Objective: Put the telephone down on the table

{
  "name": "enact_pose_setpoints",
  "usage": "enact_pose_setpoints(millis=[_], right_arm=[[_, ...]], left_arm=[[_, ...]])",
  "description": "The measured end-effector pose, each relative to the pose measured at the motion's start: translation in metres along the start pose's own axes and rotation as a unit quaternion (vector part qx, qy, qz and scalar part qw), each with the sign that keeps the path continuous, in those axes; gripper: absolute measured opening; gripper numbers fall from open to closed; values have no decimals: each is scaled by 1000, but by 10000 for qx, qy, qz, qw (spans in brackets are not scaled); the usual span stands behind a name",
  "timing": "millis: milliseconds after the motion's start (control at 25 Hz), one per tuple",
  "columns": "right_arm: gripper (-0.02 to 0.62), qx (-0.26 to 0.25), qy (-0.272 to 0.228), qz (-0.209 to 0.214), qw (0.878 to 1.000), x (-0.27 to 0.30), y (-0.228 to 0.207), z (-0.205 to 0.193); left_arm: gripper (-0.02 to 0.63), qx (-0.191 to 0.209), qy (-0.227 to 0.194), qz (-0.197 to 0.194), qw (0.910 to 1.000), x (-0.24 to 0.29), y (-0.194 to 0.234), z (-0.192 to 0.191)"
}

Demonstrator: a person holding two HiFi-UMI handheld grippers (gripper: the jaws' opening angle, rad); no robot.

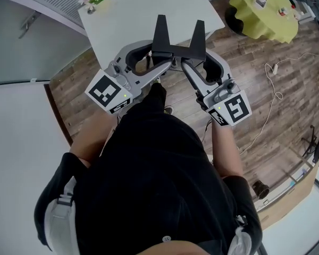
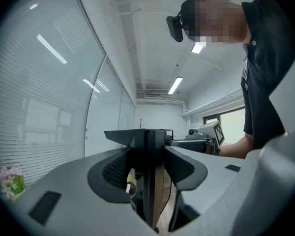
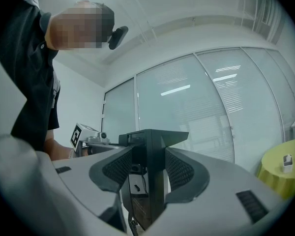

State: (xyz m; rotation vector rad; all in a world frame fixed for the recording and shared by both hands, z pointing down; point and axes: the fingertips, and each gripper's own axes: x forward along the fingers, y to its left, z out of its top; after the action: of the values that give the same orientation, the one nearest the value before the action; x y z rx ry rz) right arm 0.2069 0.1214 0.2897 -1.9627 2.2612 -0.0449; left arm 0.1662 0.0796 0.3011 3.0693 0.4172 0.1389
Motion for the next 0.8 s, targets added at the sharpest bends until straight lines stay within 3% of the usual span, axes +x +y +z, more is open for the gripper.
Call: enact_pose_setpoints(millis=[400, 800], right_arm=[[225, 1, 207, 314, 9993, 87, -70, -1], [225, 248, 481, 504, 9973, 178, -115, -27]], left_arm=[[215, -146, -114, 322, 9993, 28, 104, 6], [215, -378, 17, 526, 9979, 29, 204, -11]])
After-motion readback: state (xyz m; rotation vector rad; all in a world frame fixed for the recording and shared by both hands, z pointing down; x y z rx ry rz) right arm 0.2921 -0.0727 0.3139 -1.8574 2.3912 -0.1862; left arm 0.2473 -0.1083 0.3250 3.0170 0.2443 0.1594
